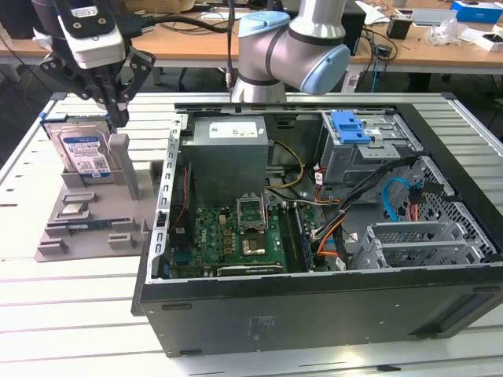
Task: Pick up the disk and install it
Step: 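Reach for the disk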
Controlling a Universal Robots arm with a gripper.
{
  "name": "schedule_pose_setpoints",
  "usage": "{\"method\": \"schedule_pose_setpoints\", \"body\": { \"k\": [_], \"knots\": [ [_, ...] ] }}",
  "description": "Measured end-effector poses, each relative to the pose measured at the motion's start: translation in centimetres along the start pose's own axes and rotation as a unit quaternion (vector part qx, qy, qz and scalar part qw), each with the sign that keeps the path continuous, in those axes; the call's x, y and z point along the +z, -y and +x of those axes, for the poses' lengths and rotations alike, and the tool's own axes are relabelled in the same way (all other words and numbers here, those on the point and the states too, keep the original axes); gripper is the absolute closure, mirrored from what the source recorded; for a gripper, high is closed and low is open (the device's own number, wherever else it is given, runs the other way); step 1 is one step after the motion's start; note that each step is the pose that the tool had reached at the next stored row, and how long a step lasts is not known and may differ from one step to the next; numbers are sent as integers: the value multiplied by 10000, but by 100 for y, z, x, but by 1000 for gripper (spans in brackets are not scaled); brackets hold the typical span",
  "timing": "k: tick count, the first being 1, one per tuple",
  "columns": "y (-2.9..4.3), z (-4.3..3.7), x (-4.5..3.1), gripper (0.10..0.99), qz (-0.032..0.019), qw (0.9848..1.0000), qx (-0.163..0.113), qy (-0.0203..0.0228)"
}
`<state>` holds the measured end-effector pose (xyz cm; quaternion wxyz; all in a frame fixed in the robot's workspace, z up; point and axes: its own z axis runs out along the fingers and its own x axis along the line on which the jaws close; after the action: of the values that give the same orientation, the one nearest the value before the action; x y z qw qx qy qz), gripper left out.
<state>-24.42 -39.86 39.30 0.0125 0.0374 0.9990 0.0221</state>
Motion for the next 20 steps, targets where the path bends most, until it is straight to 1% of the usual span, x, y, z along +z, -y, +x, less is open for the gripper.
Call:
{"method": "schedule_pose_setpoints", "body": {
  "k": [7,14,15,18,20],
  "knots": [
    [5,186,2,980,0,10000,0,0],
    [-23,394,4,980,0,10000,0,0],
    [-27,438,3,980,0,10000,-1,0],
    [-34,638,1,980,0,10000,-1,0],
    [-45,712,3,980,1,10000,0,0]
  ]
}}
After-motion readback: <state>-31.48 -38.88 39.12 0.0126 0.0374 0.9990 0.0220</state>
